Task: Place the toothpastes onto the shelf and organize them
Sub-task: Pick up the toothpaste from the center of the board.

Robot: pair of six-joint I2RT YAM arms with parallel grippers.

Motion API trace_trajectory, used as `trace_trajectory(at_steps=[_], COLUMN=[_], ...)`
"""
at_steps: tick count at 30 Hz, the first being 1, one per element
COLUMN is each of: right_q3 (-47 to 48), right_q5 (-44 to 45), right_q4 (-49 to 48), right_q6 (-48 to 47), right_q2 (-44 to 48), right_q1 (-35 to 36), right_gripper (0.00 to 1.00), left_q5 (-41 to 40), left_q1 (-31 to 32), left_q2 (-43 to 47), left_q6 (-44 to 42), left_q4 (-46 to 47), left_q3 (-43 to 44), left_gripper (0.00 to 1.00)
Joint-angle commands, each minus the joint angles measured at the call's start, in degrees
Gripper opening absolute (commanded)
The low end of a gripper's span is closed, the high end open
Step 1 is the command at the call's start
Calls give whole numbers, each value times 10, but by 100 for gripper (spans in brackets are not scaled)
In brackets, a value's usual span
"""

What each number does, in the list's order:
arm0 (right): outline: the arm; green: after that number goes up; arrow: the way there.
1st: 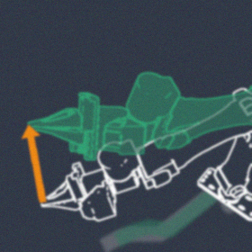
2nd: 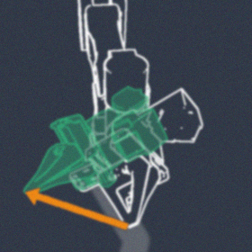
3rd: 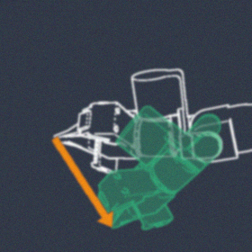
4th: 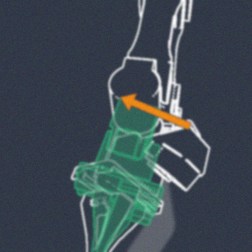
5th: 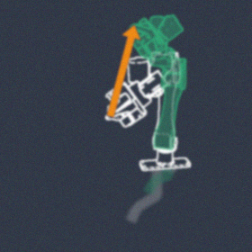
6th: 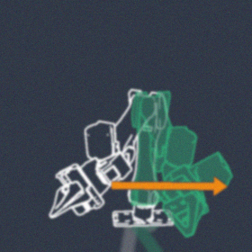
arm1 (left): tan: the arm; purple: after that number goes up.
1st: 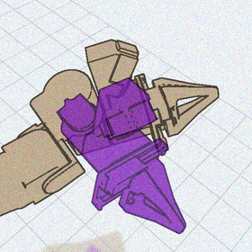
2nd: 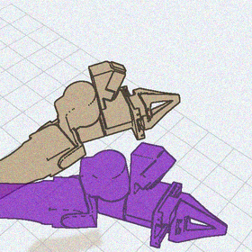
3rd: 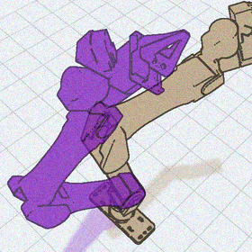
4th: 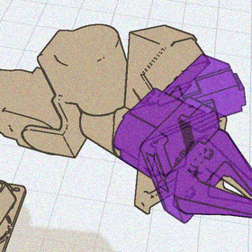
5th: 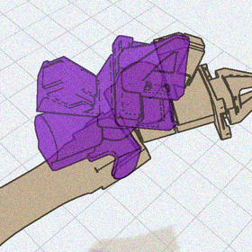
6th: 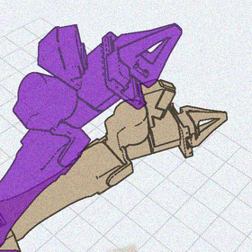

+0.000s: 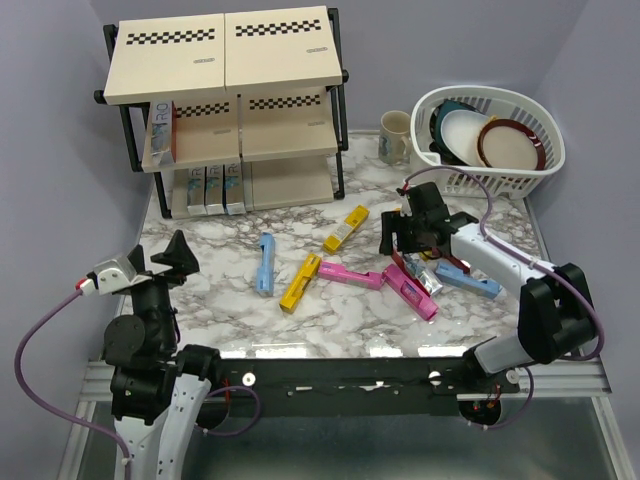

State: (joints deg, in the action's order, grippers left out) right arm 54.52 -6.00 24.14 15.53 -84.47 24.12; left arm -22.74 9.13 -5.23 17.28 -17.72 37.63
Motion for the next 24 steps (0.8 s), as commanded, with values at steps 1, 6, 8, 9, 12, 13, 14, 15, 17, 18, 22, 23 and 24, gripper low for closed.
trace_trajectory(at_steps=[1, 6, 8, 9, 12, 13, 14, 15, 17, 18, 22, 23, 24], right_q3=[28, 30, 21, 20, 23, 26, 32, 35, 37, 33, 48, 54, 59], right_q5=[117, 152, 141, 139, 134, 134, 128, 116, 68, 64, 32, 34, 37], right_q4=[50, 70, 56, 50, 39, 39, 41, 42, 31, 24, 20, 28, 33], right_q6=[-13, -24, -25, -25, -32, -33, -36, -38, -38, -28, -2, -1, -1], right_q2=[15, -18, -35, -41, -68, -75, -82, -90, -90, -87, -104, -112, -118], right_q1=[2, 1, 1, 1, 1, 1, 1, 1, 1, 6, 17, 18, 22], right_gripper=[80, 81, 82, 82, 82, 82, 81, 81, 80, 80, 78, 78, 77], left_q5=[5, 10, 16, 16, 23, 25, 28, 32, 37, 39, 49, 49, 51], left_q1=[-5, -6, -6, -5, -5, -4, -3, -3, -3, -3, -2, -2, -2], left_q2=[-6, -3, -4, -5, -6, -5, -5, -4, -4, -2, -2, -2, -4], left_q6=[5, 2, 2, 2, 1, 1, 1, 1, 0, -1, -1, -1, -1], left_q4=[8, 7, 8, 8, 10, 11, 11, 14, 15, 15, 18, 19, 18], left_q3=[-8, -11, -11, -12, -12, -12, -13, -14, -15, -15, -17, -17, -17], left_gripper=[99, 99, 99, 99, 99, 99, 99, 99, 99, 99, 99, 99, 99])
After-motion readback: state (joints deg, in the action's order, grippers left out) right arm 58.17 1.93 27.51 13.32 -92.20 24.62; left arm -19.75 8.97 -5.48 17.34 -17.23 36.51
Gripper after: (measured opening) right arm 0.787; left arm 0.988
